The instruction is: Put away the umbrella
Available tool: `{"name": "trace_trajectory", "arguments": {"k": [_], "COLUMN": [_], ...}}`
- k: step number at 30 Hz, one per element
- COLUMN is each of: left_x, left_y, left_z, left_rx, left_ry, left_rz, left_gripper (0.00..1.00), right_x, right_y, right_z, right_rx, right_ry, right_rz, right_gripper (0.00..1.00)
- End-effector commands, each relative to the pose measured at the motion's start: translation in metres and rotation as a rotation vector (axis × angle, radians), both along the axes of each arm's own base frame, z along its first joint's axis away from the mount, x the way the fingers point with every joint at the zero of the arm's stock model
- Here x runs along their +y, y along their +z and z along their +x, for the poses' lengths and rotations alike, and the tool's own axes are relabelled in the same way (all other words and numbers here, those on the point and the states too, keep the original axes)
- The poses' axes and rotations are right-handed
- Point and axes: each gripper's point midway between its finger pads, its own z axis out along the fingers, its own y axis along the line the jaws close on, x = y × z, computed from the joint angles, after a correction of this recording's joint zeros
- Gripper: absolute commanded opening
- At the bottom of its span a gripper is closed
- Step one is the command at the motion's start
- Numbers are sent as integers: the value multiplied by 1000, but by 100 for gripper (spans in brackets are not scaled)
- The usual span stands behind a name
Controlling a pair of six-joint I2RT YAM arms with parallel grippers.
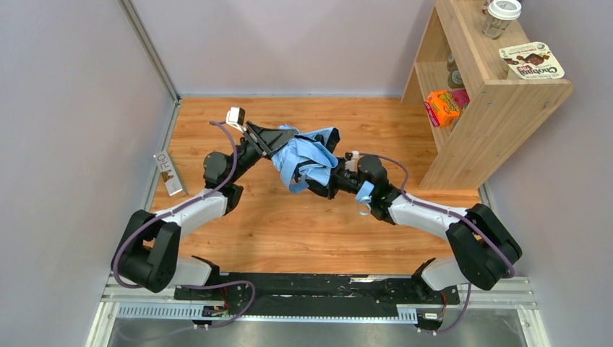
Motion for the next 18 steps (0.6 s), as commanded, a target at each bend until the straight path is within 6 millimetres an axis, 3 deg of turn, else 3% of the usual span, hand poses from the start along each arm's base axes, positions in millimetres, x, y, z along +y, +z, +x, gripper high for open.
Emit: {"name": "trace_trajectory", "arguments": {"k": [1,9,18], "left_x": [10,5,-3], "left_y": [57,68,59], "left_z": [-10,5,19], "left_rx": [-197,-218,-206], "left_ry": [17,19,6], "left_rz": [-115,-128,-111], "left_gripper": [0,0,0], "right_x": [1,5,5], "right_y": [17,8,16], "right_z": [-1,-9,-21], "right_rx": [120,179,230], "right_ry": [-28,6,55], "right_rz": [110,113,217], "right_gripper": [36,50,58]}}
